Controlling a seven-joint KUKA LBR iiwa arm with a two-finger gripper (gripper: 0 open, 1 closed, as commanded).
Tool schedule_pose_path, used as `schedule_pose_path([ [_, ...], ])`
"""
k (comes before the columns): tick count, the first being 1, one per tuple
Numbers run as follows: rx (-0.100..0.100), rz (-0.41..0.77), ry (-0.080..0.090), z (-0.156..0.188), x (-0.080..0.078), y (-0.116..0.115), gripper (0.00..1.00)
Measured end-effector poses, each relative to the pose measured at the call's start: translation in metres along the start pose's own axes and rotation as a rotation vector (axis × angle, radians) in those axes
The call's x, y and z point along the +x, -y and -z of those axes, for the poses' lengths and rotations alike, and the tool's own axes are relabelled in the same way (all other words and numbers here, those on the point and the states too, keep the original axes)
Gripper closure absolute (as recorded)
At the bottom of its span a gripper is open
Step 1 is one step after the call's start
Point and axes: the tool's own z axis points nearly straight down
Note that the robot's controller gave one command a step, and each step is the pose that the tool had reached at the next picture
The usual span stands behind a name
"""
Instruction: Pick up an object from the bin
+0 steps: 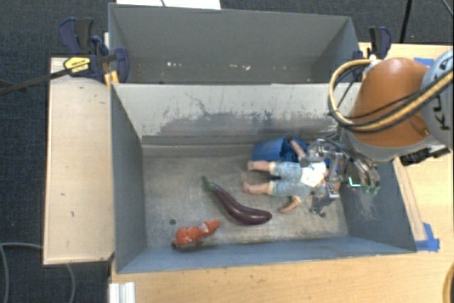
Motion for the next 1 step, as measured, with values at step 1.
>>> schedule_pose_path([
  [1, 0.001, 0.002, 0.008, 0.0038, -0.0019, -0.0001, 0.00],
])
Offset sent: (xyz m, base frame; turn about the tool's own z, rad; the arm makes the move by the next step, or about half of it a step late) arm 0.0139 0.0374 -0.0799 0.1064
